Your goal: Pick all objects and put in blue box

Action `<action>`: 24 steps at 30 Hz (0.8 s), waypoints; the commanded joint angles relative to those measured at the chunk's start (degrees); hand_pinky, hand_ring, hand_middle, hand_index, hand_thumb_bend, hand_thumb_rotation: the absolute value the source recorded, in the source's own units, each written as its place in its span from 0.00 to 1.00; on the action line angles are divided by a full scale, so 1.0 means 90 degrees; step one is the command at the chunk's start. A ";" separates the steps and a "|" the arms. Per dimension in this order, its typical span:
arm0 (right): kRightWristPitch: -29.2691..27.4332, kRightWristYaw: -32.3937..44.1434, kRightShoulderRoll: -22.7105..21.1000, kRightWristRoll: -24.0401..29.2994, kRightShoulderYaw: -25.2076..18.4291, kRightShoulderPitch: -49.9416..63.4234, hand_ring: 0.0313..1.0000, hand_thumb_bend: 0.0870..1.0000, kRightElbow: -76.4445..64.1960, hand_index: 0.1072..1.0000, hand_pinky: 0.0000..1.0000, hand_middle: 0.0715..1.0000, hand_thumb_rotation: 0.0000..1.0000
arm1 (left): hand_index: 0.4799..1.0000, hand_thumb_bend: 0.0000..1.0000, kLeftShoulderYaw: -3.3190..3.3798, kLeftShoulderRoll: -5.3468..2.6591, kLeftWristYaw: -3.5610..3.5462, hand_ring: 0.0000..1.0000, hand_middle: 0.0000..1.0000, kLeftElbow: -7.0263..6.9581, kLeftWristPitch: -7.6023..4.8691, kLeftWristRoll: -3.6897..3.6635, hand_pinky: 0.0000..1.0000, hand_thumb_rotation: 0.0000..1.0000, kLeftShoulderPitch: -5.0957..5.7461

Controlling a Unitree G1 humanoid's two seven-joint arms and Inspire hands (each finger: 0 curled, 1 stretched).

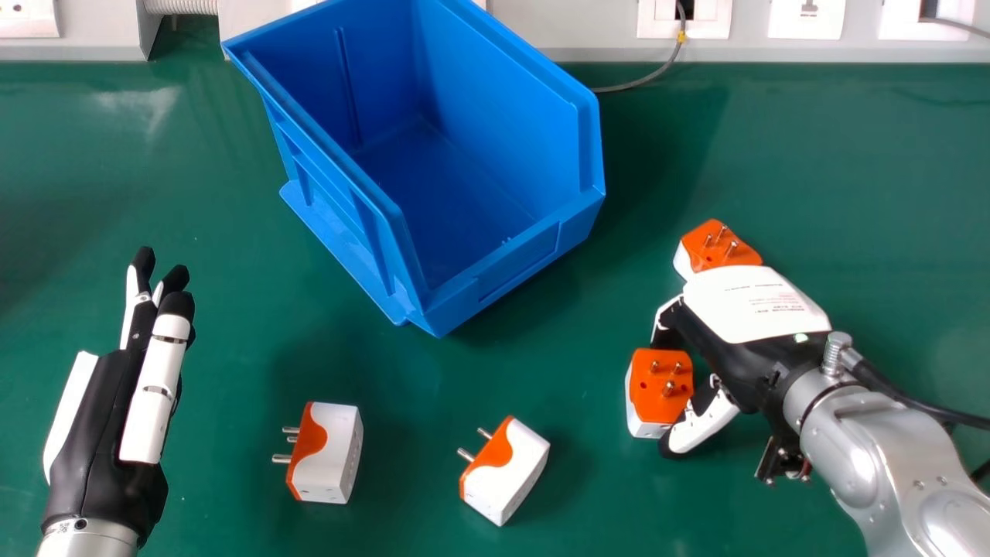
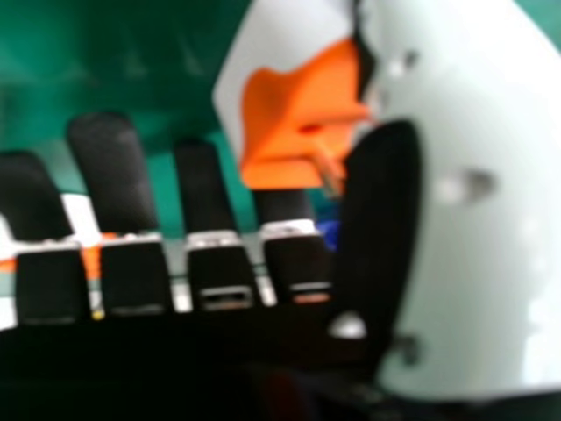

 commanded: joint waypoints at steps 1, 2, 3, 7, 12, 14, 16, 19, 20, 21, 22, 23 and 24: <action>-0.0005 0.0143 -0.0116 -0.0029 0.0104 0.0332 0.30 0.44 0.0221 0.43 0.25 0.35 0.17 | 1.00 0.41 0.0051 0.0055 0.0015 1.00 1.00 -0.0117 -0.0012 -0.0015 1.00 1.00 -0.0013; -0.0010 0.0119 -0.0119 -0.0039 0.0105 0.0338 0.29 0.44 0.0227 0.43 0.24 0.34 0.17 | 1.00 0.41 0.0050 0.0056 0.0013 1.00 1.00 -0.0099 -0.0024 -0.0012 1.00 1.00 -0.0020; -0.0014 0.0096 -0.0119 -0.0049 0.0106 0.0340 0.28 0.44 0.0237 0.42 0.23 0.33 0.17 | 1.00 0.41 0.0049 0.0057 0.0013 1.00 1.00 -0.0086 -0.0031 -0.0008 1.00 1.00 -0.0027; -0.0040 -0.0022 -0.0105 -0.0073 0.0100 0.0332 0.25 0.44 0.0283 0.42 0.20 0.31 0.16 | 1.00 0.40 0.0044 0.0057 0.0029 1.00 1.00 -0.0118 0.0007 -0.0001 1.00 1.00 -0.0034; -0.0040 -0.0120 -0.0102 -0.0074 0.0067 0.0377 0.22 0.44 0.0190 0.41 0.18 0.29 0.16 | 1.00 0.40 0.0041 0.0060 0.0040 1.00 1.00 -0.0092 0.0027 0.0010 1.00 1.00 -0.0065; 0.0002 -0.0097 -0.0091 -0.0047 0.0037 0.0418 0.20 0.44 0.0096 0.41 0.16 0.27 0.15 | 1.00 0.40 0.0030 0.0049 0.0060 1.00 1.00 -0.0187 0.0087 0.0018 1.00 1.00 -0.0043; 0.0073 -0.0068 -0.0065 0.0032 -0.0049 0.0527 0.19 0.44 -0.0111 0.41 0.15 0.26 0.15 | 1.00 0.40 0.0021 0.0043 0.0068 1.00 1.00 -0.0203 0.0095 0.0028 1.00 1.00 -0.0038; 0.0140 -0.0084 -0.0023 0.0161 -0.0212 0.0738 0.18 0.44 -0.0476 0.41 0.14 0.25 0.15 | 1.00 0.40 0.0015 0.0044 0.0075 1.00 1.00 -0.0170 0.0085 0.0025 1.00 1.00 -0.0062; 0.0160 -0.0113 -0.0010 0.0205 -0.0290 0.0858 0.18 0.44 -0.0687 0.41 0.14 0.25 0.15 | 1.00 0.40 0.0016 0.0046 0.0074 1.00 1.00 -0.0133 0.0066 0.0027 1.00 1.00 -0.0077; 0.0175 -0.0130 -0.0002 0.0237 -0.0345 0.0944 0.18 0.44 -0.0839 0.41 0.14 0.25 0.15 | 1.00 0.40 0.0016 0.0048 0.0074 1.00 1.00 -0.0108 0.0052 0.0030 1.00 1.00 -0.0087; 0.0200 -0.0144 0.0014 0.0285 -0.0420 0.1055 0.18 0.44 -0.1040 0.41 0.14 0.25 0.15 | 1.00 0.40 0.0016 0.0048 0.0073 1.00 1.00 -0.0078 0.0041 0.0031 0.99 1.00 -0.0099; 0.0217 -0.0178 0.0040 0.0334 -0.0507 0.1187 0.18 0.44 -0.1278 0.41 0.14 0.25 0.15 | 1.00 0.40 0.0015 0.0045 0.0076 1.00 1.00 -0.0095 0.0059 0.0027 0.99 1.00 -0.0094; 0.0231 -0.0195 0.0058 0.0363 -0.0563 0.1273 0.19 0.44 -0.1433 0.41 0.14 0.26 0.15 | 1.00 0.39 0.0013 0.0041 0.0078 1.00 1.00 -0.0115 0.0076 0.0023 0.99 1.00 -0.0089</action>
